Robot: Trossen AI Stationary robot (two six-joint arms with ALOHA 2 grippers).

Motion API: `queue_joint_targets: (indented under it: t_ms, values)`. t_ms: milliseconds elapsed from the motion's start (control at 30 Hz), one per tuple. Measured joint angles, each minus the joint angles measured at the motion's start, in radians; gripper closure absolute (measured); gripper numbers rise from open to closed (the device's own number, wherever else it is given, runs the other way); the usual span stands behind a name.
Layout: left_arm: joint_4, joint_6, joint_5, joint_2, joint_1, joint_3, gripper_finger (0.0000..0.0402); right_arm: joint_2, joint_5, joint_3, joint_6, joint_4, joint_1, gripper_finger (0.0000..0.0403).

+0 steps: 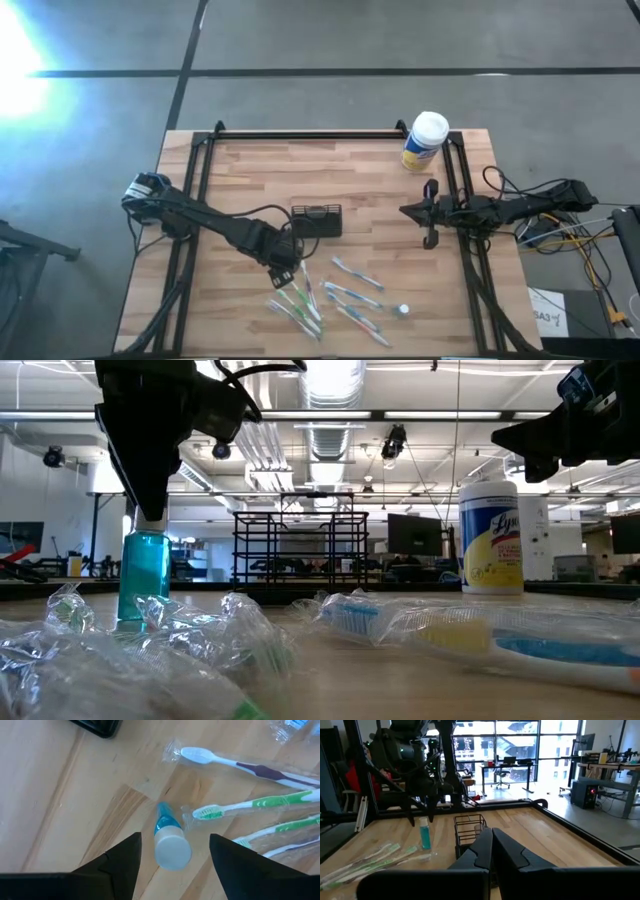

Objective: Pick & Place toothbrushing station
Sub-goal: Put the left blue mouthwash into the black mesh organizer

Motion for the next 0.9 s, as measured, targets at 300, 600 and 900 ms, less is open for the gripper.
queue_joint_targets:
  t_ms: [300,600,900]
  values:
    - [0.001,0.026,-0.003,0.0,0.0,0.0,0.0187,0.0,0.0,0.0,-0.001,0.0,0.0,0.0394]
    - [0.027,0.033,-0.003,0.0,0.0,-0.006,0.0206,0.0,0.0,0.0,-0.007,0.0,0.0,0.0394]
    - [0.069,0.048,0.014,0.0,0.0,-0.032,0.0214,0.0,0.0,0.0,-0.007,0.0,0.0,0.0394]
